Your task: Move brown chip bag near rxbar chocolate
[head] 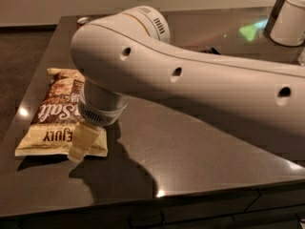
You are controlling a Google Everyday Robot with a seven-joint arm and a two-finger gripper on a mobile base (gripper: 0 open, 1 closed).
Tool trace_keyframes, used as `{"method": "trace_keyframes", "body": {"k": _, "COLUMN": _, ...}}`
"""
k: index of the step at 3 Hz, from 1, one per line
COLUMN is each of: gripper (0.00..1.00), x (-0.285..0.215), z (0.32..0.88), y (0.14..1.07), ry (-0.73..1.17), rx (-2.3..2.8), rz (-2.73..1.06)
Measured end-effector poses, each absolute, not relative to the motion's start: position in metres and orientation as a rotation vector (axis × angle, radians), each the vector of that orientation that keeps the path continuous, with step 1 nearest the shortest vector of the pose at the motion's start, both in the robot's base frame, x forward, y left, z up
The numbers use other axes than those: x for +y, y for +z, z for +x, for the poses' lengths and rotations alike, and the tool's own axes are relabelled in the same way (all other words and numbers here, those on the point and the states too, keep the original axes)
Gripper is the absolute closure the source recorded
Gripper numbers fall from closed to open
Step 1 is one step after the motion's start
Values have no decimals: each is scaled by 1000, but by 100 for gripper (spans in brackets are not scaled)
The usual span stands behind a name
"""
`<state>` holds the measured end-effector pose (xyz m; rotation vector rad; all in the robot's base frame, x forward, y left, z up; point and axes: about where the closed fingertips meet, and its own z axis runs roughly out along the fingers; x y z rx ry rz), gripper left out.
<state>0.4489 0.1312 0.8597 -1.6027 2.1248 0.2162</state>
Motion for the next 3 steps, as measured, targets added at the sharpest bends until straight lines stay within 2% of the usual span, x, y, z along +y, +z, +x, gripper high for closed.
{"method": "trace_keyframes", "body": {"k": 2, "gripper": 0, "x": 153, "z": 446, "y": 849, "ry": 342, "rx": 2205, "rz": -1558}}
{"method": "trace_keyframes", "body": {"k": 3, "gripper": 17, "x": 160, "z": 447, "y": 845, "ry": 381, "rx": 2237, "rz": -1529}}
